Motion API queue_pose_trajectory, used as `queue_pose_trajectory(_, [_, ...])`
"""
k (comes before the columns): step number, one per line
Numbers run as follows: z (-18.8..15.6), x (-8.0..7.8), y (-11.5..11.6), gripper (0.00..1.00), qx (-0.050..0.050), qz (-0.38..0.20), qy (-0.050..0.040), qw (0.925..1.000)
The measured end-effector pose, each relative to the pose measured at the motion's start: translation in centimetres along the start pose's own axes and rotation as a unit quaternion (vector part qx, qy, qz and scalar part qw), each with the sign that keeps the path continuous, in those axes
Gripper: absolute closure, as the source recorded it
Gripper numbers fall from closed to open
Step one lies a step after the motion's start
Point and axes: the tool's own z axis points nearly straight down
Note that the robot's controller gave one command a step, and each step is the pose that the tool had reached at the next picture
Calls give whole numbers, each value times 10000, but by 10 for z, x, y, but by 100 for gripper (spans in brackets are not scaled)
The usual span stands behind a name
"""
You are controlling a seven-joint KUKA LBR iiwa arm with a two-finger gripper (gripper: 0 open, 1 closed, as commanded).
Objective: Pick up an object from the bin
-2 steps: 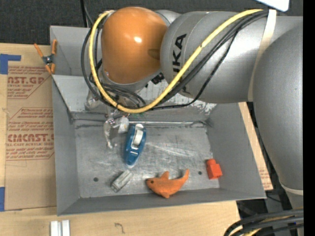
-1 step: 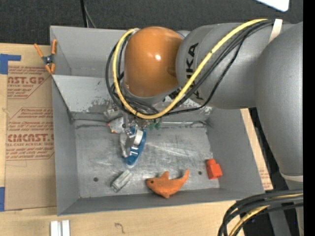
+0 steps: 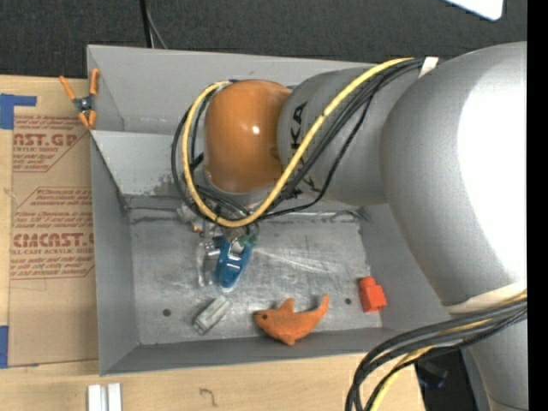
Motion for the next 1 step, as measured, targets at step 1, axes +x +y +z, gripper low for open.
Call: queue_pose_trajectory(1, [-11,20,-24,0,-14,-1100,27,9939])
